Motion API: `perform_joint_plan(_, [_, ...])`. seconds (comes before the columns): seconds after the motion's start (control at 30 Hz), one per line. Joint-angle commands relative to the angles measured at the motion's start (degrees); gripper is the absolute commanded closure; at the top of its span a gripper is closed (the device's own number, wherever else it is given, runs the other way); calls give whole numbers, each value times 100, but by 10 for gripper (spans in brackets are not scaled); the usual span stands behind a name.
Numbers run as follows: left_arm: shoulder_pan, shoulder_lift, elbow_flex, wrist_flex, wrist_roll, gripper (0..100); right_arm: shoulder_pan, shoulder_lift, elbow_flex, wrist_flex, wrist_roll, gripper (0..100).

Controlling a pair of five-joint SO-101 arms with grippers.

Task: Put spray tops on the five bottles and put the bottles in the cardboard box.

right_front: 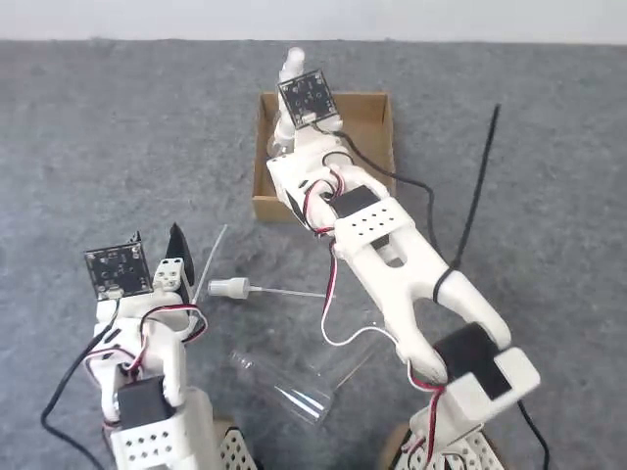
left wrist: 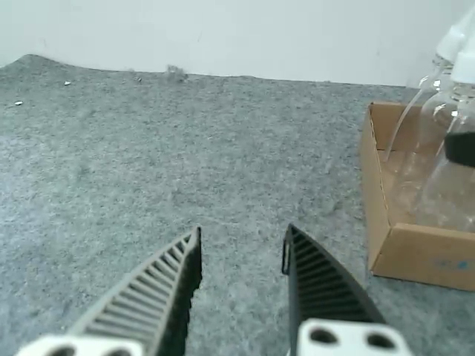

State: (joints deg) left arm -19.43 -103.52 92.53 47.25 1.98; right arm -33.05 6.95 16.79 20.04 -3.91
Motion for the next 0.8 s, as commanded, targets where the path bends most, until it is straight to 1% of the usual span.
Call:
perform_joint_plan(0.0, [-35,-97,-66,-202,70,830,-66,-31,-484,-145,-62,971])
perform_joint_plan(0.2, [-35,-97,-66,-202,70,830,-48,207,-484,-347,-62,971])
perform_joint_plan(0.47, [-35,-97,-66,-202,70,830,-75,338,-492,-347,-62,966])
perform_joint_plan(0.63, [-35,-97,-66,-202,70,830,-92,338,-492,-295,-62,875])
perform_joint_plan(0.77, [-35,-97,-66,-202,70,830,-171,347,-475,-286,-62,858])
